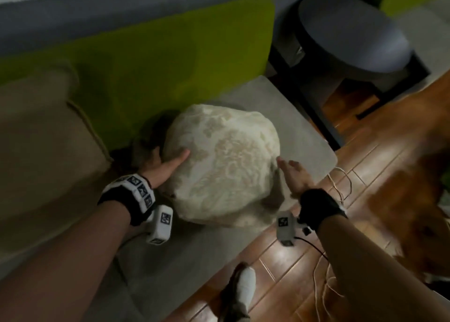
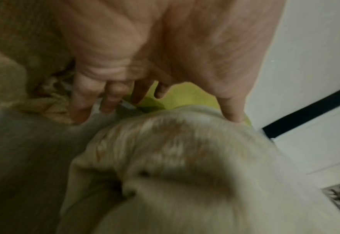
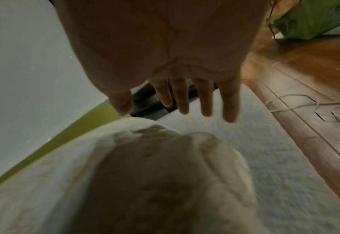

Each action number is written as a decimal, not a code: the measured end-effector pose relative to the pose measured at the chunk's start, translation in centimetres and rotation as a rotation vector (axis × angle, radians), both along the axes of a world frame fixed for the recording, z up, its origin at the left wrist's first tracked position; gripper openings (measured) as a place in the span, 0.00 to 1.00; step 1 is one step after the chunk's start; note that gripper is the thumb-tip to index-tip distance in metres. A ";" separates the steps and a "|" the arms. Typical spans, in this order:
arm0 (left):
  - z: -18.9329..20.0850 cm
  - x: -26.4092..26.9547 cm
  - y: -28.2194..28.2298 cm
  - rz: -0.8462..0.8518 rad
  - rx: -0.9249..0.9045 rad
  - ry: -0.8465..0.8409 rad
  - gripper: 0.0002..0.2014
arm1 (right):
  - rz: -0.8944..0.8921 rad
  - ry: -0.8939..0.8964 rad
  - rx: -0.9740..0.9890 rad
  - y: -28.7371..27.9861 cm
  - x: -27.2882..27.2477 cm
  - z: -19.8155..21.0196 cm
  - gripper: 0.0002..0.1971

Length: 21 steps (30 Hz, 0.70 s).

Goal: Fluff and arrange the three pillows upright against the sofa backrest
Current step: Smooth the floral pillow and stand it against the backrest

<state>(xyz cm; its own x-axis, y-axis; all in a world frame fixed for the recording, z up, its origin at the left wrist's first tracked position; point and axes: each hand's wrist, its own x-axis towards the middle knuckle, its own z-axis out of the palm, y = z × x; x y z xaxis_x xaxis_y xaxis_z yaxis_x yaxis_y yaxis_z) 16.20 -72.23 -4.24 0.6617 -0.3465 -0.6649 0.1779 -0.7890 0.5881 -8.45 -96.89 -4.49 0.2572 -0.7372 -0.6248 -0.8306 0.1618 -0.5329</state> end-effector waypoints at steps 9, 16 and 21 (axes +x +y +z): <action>-0.4 -7.4 -1.5 0.531 -0.392 0.107 0.46 | 0.328 -0.211 0.074 -6.5 3.2 0.3 0.34; -2.0 -9.5 -4.0 0.703 -0.487 0.048 0.49 | 0.246 -0.397 -0.031 -11.8 7.5 3.0 0.32; -4.7 -8.4 -3.4 0.836 -0.571 0.185 0.28 | -0.002 -0.402 0.085 -12.7 6.8 -0.4 0.25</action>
